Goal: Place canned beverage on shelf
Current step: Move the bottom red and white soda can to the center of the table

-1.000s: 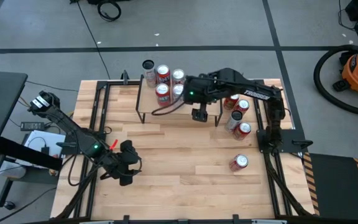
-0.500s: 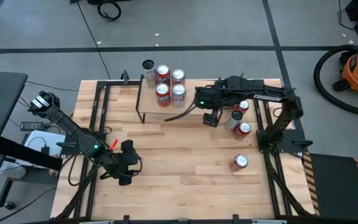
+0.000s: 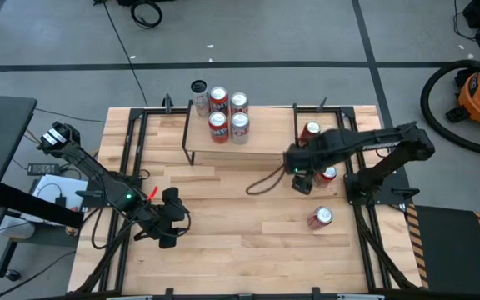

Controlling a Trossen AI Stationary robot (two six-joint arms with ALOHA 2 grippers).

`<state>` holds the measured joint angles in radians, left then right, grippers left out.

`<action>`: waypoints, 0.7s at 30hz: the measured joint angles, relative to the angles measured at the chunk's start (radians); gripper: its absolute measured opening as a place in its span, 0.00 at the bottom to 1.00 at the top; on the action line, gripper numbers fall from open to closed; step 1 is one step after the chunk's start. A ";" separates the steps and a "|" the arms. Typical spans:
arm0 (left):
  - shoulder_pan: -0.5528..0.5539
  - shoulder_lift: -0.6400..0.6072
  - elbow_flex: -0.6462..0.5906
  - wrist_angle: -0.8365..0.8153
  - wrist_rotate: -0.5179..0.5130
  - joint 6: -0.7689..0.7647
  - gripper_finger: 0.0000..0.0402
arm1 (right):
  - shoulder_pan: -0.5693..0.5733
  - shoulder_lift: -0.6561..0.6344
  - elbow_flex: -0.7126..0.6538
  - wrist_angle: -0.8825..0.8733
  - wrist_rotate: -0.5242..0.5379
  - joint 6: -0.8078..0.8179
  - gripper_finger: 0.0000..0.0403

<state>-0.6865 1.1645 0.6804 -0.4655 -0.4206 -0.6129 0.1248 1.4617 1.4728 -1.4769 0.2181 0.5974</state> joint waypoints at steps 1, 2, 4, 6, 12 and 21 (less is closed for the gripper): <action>0.000 0.000 0.000 0.000 0.000 0.000 0.69 | 0.014 -0.004 -0.022 0.002 -0.024 0.027 0.96; 0.000 0.000 0.000 0.000 0.000 0.002 0.69 | 0.028 -0.007 -0.045 0.010 -0.046 0.056 0.96; 0.000 0.000 0.000 0.000 0.000 0.013 0.69 | 0.054 -0.010 -0.086 0.032 -0.105 0.106 0.96; 0.000 0.000 0.000 0.000 0.000 0.034 0.69 | 0.077 -0.009 -0.113 0.044 -0.167 0.158 0.96; 0.005 0.000 0.000 0.005 0.001 0.085 0.69 | 0.165 0.024 -0.162 0.044 -0.221 0.314 0.96; 0.011 0.000 0.000 0.004 0.010 0.112 0.69 | 0.278 0.012 -0.259 0.121 -0.239 0.455 0.96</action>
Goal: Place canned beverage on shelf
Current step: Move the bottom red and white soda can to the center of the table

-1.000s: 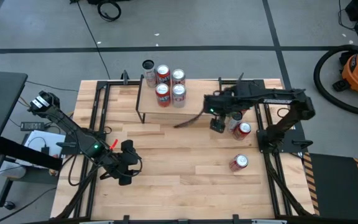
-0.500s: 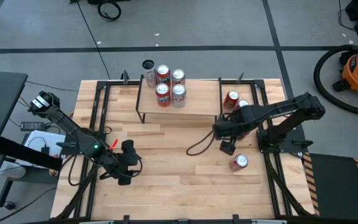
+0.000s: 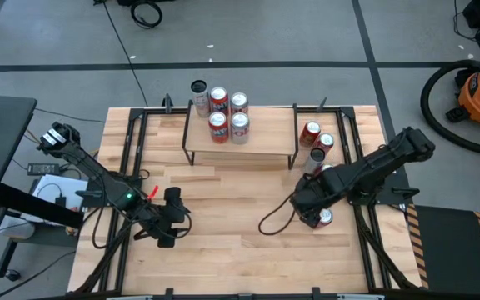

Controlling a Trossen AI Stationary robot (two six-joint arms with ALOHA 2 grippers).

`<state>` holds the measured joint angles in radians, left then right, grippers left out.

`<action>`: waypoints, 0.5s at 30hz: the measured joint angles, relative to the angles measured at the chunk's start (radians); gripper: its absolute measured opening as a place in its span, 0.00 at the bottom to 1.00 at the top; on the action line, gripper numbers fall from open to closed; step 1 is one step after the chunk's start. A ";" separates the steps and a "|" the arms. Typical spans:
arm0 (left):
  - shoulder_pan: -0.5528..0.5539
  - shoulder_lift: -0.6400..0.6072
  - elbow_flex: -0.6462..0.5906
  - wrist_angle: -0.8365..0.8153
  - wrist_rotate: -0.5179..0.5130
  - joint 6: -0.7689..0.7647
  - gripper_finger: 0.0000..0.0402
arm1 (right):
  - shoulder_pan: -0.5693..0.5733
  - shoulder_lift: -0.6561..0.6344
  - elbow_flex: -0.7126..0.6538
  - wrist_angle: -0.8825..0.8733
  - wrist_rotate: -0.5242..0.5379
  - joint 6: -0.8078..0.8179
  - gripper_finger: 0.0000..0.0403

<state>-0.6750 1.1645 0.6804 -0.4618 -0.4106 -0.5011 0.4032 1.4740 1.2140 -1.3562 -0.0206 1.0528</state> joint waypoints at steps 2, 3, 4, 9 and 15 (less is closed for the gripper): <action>0.000 0.000 0.000 -0.001 0.000 0.000 0.69 | 0.022 -0.001 0.000 0.000 -0.001 0.023 0.96; 0.000 0.000 0.000 -0.001 0.003 0.000 0.69 | 0.033 -0.002 0.000 -0.001 -0.001 0.029 0.96; 0.000 0.000 0.000 -0.001 0.006 0.000 0.69 | 0.046 -0.004 0.000 -0.004 0.000 0.037 0.96; 0.000 0.000 0.000 -0.001 0.011 0.000 0.69 | 0.100 -0.035 0.000 -0.017 0.016 0.082 0.93; 0.000 0.000 0.000 0.000 0.012 -0.008 0.69 | 0.153 -0.071 0.001 -0.115 0.055 0.174 0.89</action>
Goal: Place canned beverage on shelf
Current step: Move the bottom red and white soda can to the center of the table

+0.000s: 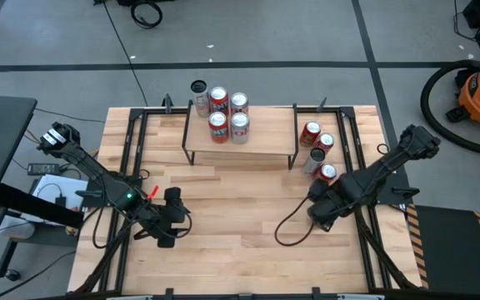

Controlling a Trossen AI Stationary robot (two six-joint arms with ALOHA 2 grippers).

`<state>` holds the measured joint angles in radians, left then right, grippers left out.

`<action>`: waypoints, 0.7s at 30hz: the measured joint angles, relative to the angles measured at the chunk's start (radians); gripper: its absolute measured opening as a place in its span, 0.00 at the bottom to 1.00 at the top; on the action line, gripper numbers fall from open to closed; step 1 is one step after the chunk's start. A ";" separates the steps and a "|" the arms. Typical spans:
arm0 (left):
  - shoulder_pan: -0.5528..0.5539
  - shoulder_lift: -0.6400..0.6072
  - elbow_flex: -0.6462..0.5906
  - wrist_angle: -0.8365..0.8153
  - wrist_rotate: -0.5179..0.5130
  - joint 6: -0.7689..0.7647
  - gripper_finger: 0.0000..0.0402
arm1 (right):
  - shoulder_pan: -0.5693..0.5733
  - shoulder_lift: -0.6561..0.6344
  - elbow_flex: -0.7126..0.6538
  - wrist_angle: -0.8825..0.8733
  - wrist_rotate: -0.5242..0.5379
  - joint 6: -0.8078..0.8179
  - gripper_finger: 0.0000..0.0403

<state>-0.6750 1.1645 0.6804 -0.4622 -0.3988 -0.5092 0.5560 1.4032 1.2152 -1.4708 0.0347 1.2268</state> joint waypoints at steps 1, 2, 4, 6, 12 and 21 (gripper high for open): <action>0.000 0.000 0.000 0.000 0.000 -0.001 0.69 | 0.006 -0.001 0.000 -0.023 0.011 0.010 0.88; 0.000 0.000 0.000 0.000 0.000 -0.003 0.69 | 0.012 -0.003 0.000 -0.031 0.024 0.018 0.88; 0.000 0.000 0.000 0.000 0.000 -0.004 0.69 | 0.019 -0.012 0.000 0.019 0.046 0.020 0.87; 0.000 0.000 0.000 0.001 0.000 -0.004 0.69 | 0.022 -0.015 0.000 0.093 0.049 0.009 0.87; 0.000 0.000 0.000 0.001 0.002 -0.004 0.69 | 0.068 -0.015 0.000 0.044 0.008 0.061 0.87; 0.000 0.000 0.000 0.001 0.003 -0.004 0.69 | 0.168 -0.016 -0.056 0.064 -0.066 0.110 0.86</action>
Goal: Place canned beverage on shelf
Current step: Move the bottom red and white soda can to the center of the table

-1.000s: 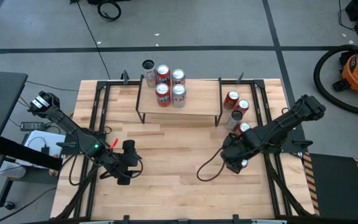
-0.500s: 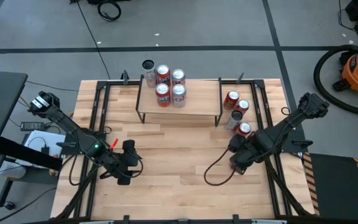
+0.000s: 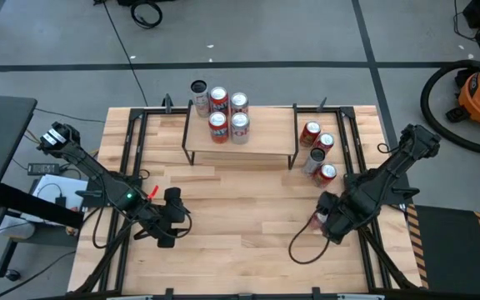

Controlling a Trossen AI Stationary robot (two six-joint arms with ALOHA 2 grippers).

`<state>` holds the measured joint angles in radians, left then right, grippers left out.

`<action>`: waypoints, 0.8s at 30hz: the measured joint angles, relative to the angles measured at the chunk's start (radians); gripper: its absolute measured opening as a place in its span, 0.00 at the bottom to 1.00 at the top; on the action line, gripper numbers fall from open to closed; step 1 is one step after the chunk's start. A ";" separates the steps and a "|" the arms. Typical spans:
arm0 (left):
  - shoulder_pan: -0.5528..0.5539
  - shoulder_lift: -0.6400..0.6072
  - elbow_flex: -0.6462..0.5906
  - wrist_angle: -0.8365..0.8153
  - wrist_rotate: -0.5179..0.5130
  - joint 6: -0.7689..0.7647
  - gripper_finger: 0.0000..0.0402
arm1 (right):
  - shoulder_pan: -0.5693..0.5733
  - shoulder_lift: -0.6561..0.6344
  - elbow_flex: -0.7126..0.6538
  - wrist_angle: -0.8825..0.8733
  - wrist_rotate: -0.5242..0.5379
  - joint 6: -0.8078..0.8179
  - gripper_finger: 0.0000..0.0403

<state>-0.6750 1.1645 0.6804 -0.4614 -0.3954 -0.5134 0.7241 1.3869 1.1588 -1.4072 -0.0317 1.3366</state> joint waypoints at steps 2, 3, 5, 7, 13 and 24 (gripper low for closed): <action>0.000 0.000 0.000 0.000 0.000 0.000 0.69 | 0.017 0.000 -0.045 0.052 -0.037 0.007 0.86; 0.000 0.000 0.000 0.000 0.000 0.000 0.69 | 0.025 0.001 -0.068 0.081 -0.044 0.008 0.86; 0.000 0.000 0.000 0.000 0.000 0.000 0.69 | 0.037 0.001 -0.114 0.143 -0.047 0.007 0.86; 0.000 0.000 0.000 0.000 0.000 0.001 0.69 | 0.043 0.001 -0.157 0.195 -0.039 0.006 0.86; 0.000 0.000 0.000 0.000 0.000 0.002 0.69 | 0.047 0.001 -0.231 0.314 0.062 -0.033 0.86; 0.000 0.000 0.000 0.000 0.000 0.001 0.69 | 0.017 0.001 -0.285 0.490 0.166 -0.091 0.86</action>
<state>-0.6750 1.1645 0.6804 -0.4613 -0.3950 -0.5121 0.7407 1.3880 0.8740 -0.9167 0.1342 1.2458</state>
